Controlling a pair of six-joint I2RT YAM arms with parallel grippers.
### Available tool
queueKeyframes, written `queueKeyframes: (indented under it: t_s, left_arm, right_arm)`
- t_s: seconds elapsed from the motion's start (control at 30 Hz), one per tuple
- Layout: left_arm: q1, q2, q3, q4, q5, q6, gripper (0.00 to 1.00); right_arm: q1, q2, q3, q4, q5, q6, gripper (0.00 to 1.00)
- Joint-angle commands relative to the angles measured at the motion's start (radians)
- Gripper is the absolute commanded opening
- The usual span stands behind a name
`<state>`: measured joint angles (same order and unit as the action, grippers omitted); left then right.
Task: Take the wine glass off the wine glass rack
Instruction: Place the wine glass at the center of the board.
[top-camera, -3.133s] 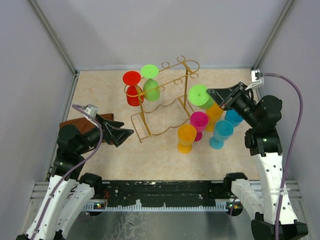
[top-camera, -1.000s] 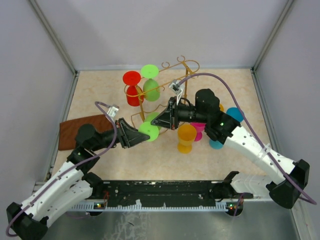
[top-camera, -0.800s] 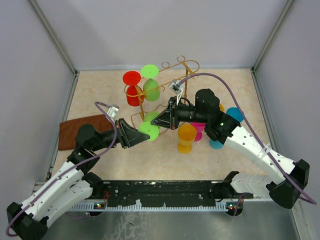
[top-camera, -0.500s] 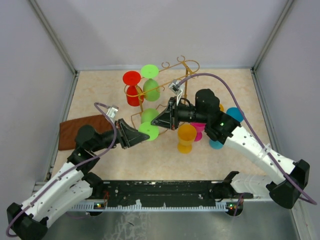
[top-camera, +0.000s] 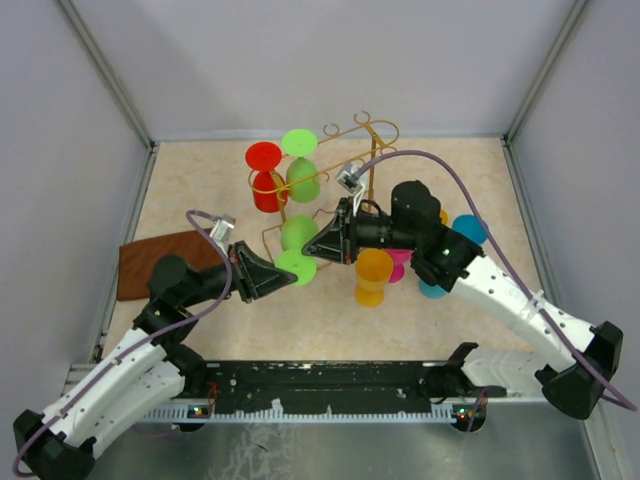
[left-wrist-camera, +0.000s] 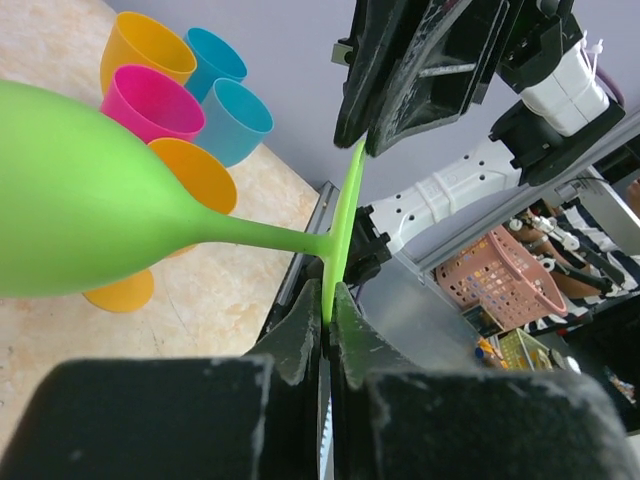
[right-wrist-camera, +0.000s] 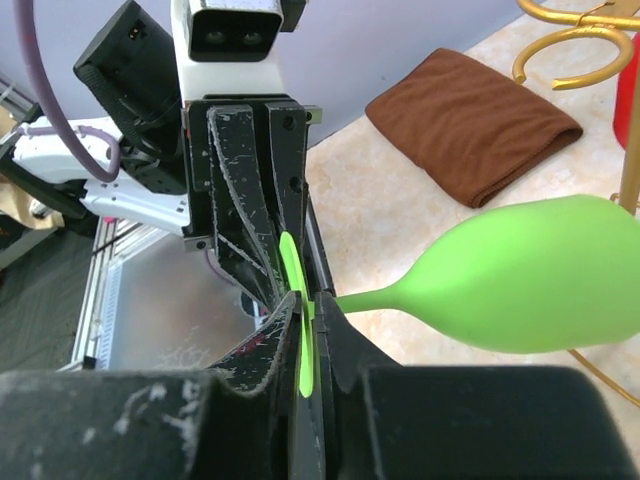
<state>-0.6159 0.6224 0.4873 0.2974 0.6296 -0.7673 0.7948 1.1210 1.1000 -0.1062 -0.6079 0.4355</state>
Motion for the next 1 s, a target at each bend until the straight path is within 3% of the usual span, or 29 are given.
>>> queueKeyframes:
  t_s: [0.0,0.2,0.33,0.47,0.6,0.73,0.87,0.97]
  left_arm:
    - [-0.004,-0.004,-0.009,0.025,0.106,0.068,0.0]
    - [-0.004,-0.013,-0.002,-0.048,0.222,0.19,0.0]
    - [-0.004,-0.057,-0.047,0.022,0.311,0.248,0.0]
    - [-0.004,-0.122,-0.094,0.067,0.377,0.295,0.0]
    - [-0.004,-0.193,-0.17,0.232,0.445,0.246,0.0]
    - [-0.004,-0.242,-0.223,0.338,0.447,0.236,0.0]
    - [-0.004,-0.252,-0.228,0.333,0.473,0.274,0.0]
    - [-0.004,-0.248,-0.229,0.312,0.466,0.285,0.0]
  right_arm:
    - [-0.006,-0.091,-0.008,0.029,0.022,-0.069,0.16]
    - [-0.006,-0.184,-0.055,0.007,0.135,-0.122,0.51]
    - [-0.006,-0.232,-0.073,-0.039,0.278,-0.17,0.68]
    - [-0.009,-0.284,-0.101,-0.11,0.355,-0.235,0.79]
    - [-0.021,-0.304,-0.111,-0.152,0.327,-0.253,0.83]
    - [-0.095,-0.306,-0.143,-0.11,0.155,-0.232,0.88]
    - [-0.244,-0.284,-0.218,0.076,-0.1,-0.05,0.88]
    - [-0.258,-0.23,-0.235,0.206,-0.246,0.039,0.88]
